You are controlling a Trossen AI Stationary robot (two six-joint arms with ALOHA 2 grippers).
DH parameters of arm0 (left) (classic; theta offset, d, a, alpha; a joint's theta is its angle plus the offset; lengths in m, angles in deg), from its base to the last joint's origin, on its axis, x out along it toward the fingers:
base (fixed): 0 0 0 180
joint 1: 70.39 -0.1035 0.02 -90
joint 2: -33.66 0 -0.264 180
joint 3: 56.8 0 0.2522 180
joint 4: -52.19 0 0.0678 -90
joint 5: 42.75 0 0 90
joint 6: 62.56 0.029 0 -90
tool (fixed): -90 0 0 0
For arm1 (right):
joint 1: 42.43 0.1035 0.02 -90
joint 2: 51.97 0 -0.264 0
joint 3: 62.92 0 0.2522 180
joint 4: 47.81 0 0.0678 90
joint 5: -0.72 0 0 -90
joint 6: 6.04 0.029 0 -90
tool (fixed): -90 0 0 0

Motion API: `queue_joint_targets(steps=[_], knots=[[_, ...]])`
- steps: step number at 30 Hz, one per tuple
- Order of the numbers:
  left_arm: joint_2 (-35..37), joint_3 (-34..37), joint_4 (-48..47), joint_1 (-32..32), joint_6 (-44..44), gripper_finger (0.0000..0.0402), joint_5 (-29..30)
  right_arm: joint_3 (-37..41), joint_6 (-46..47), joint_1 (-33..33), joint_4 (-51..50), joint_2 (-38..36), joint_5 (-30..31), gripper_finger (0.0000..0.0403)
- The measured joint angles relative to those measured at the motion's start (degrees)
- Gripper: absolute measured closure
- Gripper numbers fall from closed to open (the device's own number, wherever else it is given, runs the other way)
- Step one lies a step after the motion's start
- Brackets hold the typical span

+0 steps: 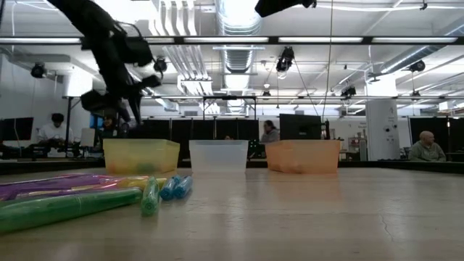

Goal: Pick & Place Markers
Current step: Put the light purple highlighter pen into the yellow bin, then put the purple highlighter pen into the yellow bin

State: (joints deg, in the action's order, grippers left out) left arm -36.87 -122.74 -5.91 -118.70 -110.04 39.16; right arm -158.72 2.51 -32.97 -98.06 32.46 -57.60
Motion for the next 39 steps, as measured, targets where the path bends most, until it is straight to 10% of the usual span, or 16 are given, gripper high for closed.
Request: queue_joint_targets(steps=[11,25,33,39], knots=[[-14.06,-0.97,9.56,0.53,-1.3,0.0328,-8.97,0.0,-1.17,-3.9,-0.07,0.0,-0.2,0.0282],[-13.04,-4.71,7.4,1.91,1.01,0.0243,-14.28,-0.02,-3.14,-4.29,-0.04,0.0,-0.26,0.0282],[-5.22,-4.75,7.3,14.97,-7.16,0.0241,-13.79,-0.02,-2.47,-4.25,-0.31,0.0,-0.28,0.0282],[0.74,-4.75,6.44,33.58,-19.05,0.0241,-2.72,-0.02,1.48,-4.23,-5.16,-1.0,-0.56,0.0282]])
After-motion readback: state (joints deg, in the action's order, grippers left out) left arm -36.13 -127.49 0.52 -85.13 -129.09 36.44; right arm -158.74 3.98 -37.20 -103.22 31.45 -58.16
